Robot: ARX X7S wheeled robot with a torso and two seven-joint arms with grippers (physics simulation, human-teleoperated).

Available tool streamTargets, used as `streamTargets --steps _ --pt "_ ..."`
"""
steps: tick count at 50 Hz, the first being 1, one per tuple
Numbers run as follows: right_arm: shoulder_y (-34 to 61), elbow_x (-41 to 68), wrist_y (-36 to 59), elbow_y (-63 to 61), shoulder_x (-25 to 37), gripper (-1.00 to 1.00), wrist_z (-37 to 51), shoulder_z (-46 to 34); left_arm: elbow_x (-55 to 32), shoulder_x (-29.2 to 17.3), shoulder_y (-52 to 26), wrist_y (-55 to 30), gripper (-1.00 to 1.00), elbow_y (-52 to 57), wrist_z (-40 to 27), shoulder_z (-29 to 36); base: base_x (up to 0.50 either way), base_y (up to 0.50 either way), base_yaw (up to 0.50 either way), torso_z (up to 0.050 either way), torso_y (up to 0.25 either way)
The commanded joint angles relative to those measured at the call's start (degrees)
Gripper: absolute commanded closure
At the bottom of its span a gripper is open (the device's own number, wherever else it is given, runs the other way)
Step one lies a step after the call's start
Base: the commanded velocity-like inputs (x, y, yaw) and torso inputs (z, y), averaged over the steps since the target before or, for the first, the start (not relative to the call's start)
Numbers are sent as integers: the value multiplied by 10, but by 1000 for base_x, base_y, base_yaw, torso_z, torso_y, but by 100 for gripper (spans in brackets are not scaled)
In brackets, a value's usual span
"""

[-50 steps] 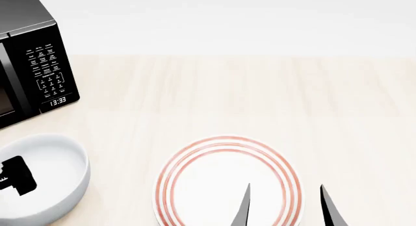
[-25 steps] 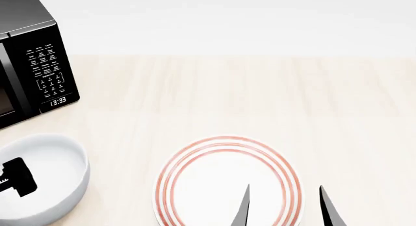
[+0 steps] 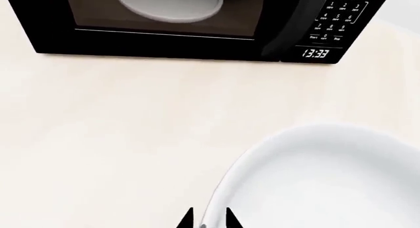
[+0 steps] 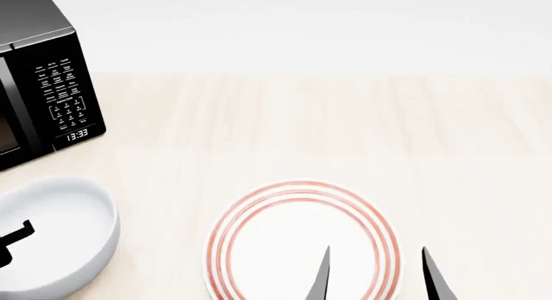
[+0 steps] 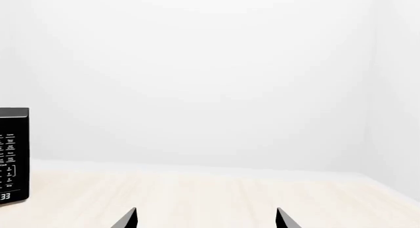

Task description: Pick up the white bowl and put it on the plate.

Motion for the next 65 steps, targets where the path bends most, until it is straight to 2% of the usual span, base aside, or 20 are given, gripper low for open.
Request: streamTargets --steps 1,7,16,25,39,48,65 --pt "0 2 -1 0 2 -100 2 -2 -33 8 17 -10 100 24 7 -11 0 0 0 0 0" --pt "1 2 -1 0 3 -100 3 -4 -42 11 24 -23 100 51 -2 -20 0 0 0 0 0" --pt "3 3 0 -1 4 -100 4 -6 -90 23 28 -110 100 193 -33 -47 0 0 0 0 0" --pt "2 5 -1 -2 6 -100 6 -7 -120 32 12 -158 100 254 -46 -55 0 0 0 0 0" --pt "6 4 -7 10 7 -100 6 -11 -125 42 -33 -178 100 250 -45 -11 0 0 0 0 0" --pt "4 4 -6 6 9 -100 9 -12 -114 76 -65 -162 100 204 -37 43 0 0 0 0 0" --pt "2 2 -4 0 12 -100 13 -18 -114 124 -97 -145 100 155 -31 100 0 0 0 0 0"
